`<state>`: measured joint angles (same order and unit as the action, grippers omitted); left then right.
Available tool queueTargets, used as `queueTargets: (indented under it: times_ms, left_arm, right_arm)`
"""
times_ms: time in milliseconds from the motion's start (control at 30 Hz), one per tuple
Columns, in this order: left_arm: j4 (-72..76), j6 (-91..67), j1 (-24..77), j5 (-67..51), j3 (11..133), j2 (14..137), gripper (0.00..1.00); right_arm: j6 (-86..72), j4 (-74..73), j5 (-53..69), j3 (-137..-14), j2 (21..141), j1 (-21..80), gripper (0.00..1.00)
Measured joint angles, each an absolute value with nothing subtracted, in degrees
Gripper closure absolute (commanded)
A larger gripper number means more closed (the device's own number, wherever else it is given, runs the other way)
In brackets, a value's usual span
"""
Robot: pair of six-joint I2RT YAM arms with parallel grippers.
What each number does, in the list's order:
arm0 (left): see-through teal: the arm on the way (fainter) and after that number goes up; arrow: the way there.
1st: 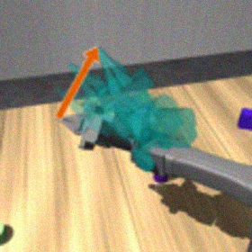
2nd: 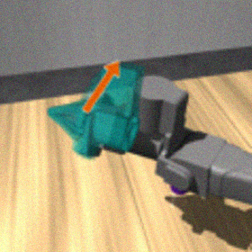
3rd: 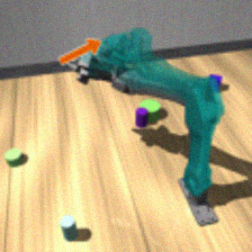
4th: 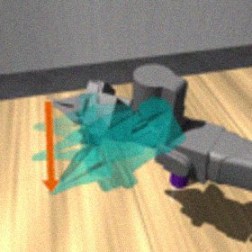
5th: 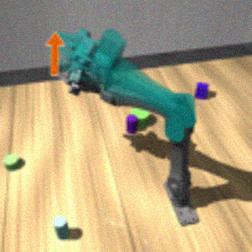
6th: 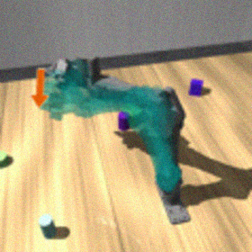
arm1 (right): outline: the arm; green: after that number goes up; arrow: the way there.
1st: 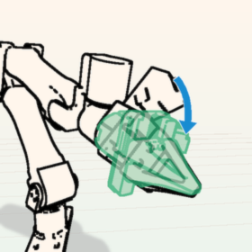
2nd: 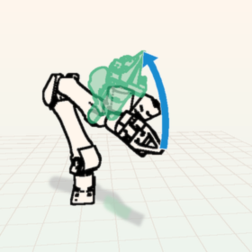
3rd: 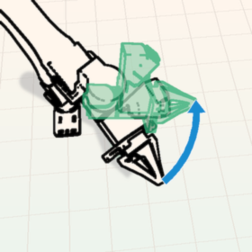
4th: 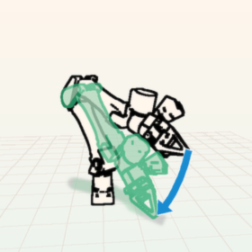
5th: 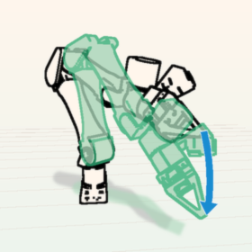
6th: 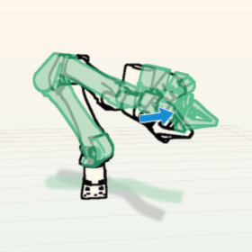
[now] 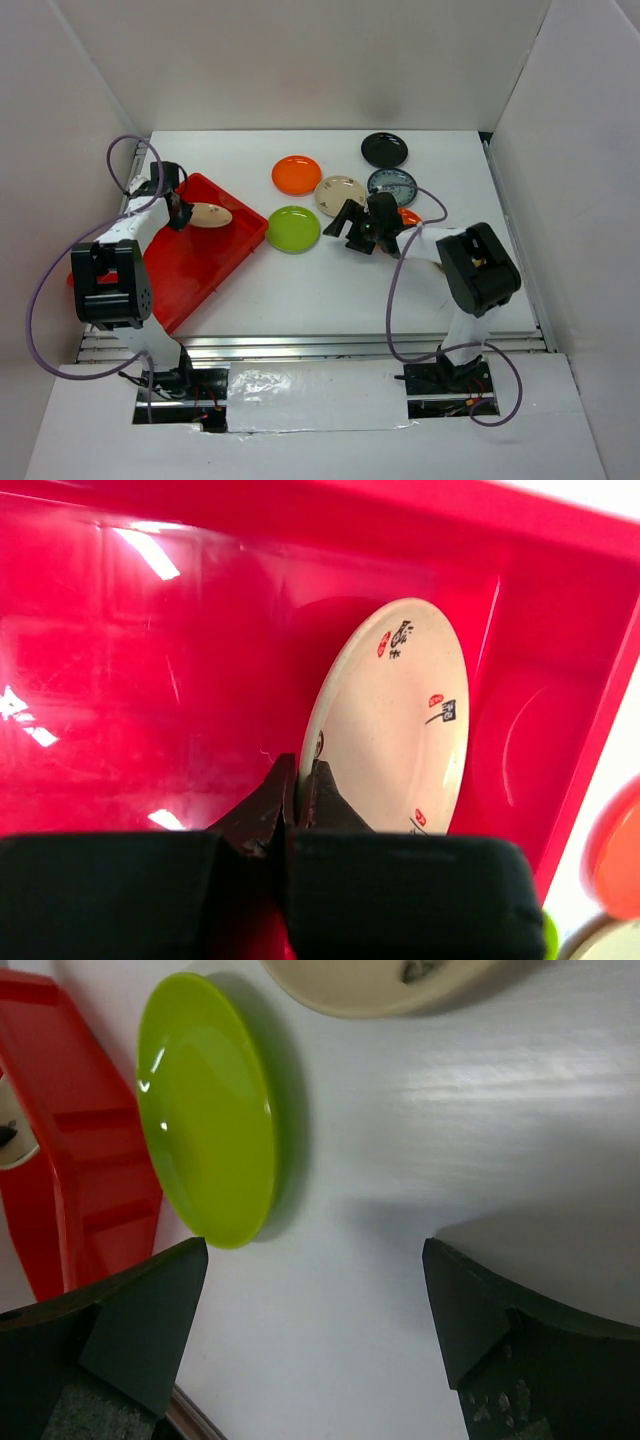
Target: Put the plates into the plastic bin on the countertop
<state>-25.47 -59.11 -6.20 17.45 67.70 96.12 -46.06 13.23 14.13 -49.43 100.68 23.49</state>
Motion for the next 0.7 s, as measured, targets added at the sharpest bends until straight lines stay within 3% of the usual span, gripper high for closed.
queueTargets:
  times_ms: [67, 100, 133, 167, 233, 267, 367, 533, 600, 633, 700]
  left_arm:
    - [-25.6, -60.7, -6.4, 18.4, 68.5, 97.2, 0.68]
    - [-25.6, -61.0, -6.5, 18.8, 68.8, 97.5, 0.33]
    - [-26.2, -61.1, -6.6, 19.7, 68.9, 97.9, 0.07]
    - [-27.2, -61.5, -6.6, 20.1, 68.9, 98.1, 0.01]
    - [-29.1, -61.9, -6.7, 20.9, 68.3, 98.4, 0.01]
    - [-30.1, -61.9, -6.7, 21.3, 68.1, 98.4, 0.01]
    - [-32.3, -61.8, -6.7, 22.0, 67.8, 98.2, 0.01]
    - [-35.4, -61.4, -6.0, 22.5, 67.8, 94.3, 0.01]
    - [-36.2, -61.2, -5.1, 22.9, 67.7, 91.2, 0.01]
    - [-36.6, -61.0, -4.6, 23.1, 67.7, 89.1, 0.01]
    - [-36.6, -60.0, -3.5, 23.2, 67.2, 85.0, 0.01]
  right_arm:
    - [-47.3, 14.5, 15.8, -52.0, 104.1, 24.0, 0.07]
    - [-47.6, 14.6, 16.0, -53.6, 105.6, 24.4, 0.08]
    - [-48.3, 14.6, 16.2, -55.3, 107.0, 24.7, 0.1]
    - [-48.7, 14.5, 16.5, -56.8, 108.3, 25.0, 0.16]
    - [-49.7, 14.3, 16.6, -59.9, 111.0, 25.6, 0.25]
    - [-50.4, 14.2, 16.6, -61.0, 112.1, 25.8, 0.35]
    - [-52.6, 13.6, 15.9, -62.7, 114.0, 26.3, 0.53]
    - [-55.0, 10.6, 15.2, -64.5, 115.3, 26.7, 0.6]
    - [-55.4, 9.4, 15.1, -66.7, 116.4, 27.0, 0.68]
    - [-55.6, 9.1, 15.0, -67.5, 116.8, 27.3, 0.78]
    - [-55.9, 8.6, 14.5, -68.2, 117.2, 27.6, 0.88]
